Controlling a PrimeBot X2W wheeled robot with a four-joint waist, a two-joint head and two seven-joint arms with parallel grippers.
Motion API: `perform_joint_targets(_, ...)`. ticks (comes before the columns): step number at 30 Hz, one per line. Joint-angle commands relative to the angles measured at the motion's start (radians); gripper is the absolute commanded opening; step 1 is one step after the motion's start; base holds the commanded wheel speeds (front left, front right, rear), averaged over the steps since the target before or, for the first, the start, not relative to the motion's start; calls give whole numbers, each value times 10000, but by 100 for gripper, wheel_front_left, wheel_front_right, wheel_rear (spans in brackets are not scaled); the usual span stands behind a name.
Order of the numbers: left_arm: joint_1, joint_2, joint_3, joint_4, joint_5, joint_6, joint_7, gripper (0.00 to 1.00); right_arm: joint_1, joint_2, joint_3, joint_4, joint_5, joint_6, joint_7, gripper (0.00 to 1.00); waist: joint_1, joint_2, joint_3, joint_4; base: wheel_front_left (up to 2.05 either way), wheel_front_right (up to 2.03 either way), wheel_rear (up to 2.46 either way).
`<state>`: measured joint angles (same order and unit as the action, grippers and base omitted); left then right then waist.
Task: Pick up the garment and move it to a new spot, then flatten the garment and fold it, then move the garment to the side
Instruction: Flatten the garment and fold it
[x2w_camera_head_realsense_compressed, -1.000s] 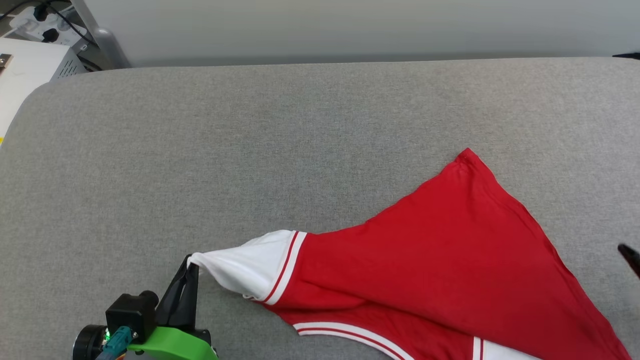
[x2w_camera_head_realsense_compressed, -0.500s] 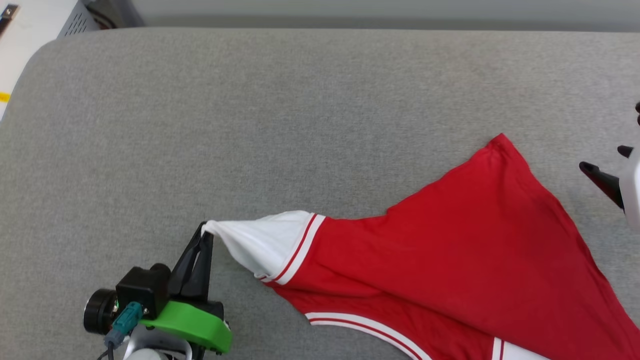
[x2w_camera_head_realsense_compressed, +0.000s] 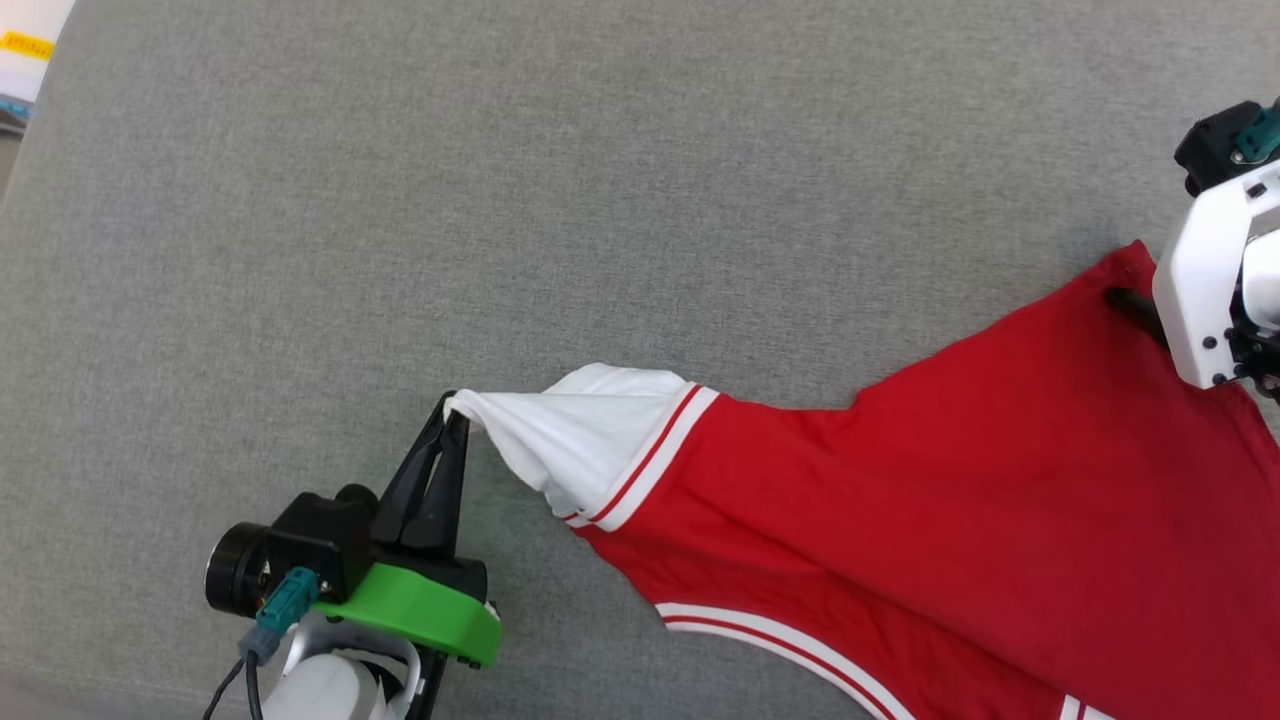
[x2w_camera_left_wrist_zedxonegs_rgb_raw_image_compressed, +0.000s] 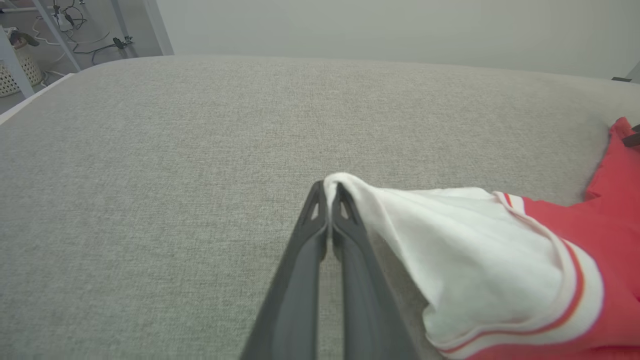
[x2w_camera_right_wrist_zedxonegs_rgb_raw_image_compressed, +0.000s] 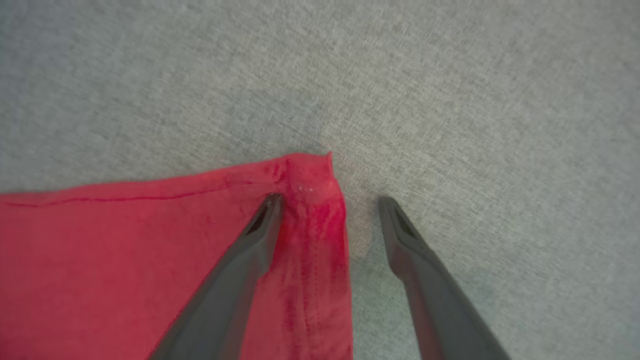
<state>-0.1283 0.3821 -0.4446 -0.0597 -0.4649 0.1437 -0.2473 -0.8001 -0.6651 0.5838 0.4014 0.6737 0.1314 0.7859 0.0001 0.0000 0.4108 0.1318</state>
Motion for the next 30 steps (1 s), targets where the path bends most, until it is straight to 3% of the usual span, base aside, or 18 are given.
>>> perform_joint_targets(1,-222,-86,31,115,134,-97,-99,0,60,123,619,687,285,-7,-121,100,-1,0,246,241,0,0,0)
perform_joint_targets(3,-225,-109,51,188,136,-117,-107,0,145,115,973,909,473,-7,-135,100,-1,0,192,226,0,0,0)
perform_joint_targets(4,-209,-115,71,234,130,-119,-111,0,141,102,1123,968,561,-7,-250,27,-1,0,134,199,0,0,0)
perform_joint_targets(5,-189,-114,92,271,124,-117,-114,0,120,97,1214,1008,626,-7,-394,0,-1,0,71,162,0,0,0)
perform_joint_targets(18,-89,127,238,512,219,-316,-133,0,-421,-322,1849,765,1266,-7,-4095,0,-1,0,-1825,-449,0,0,0)
perform_joint_targets(30,-2010,745,778,-96,334,-583,208,0,-177,-945,1116,-504,1385,-7,-6641,0,-1,0,-3005,-1178,0,0,0)
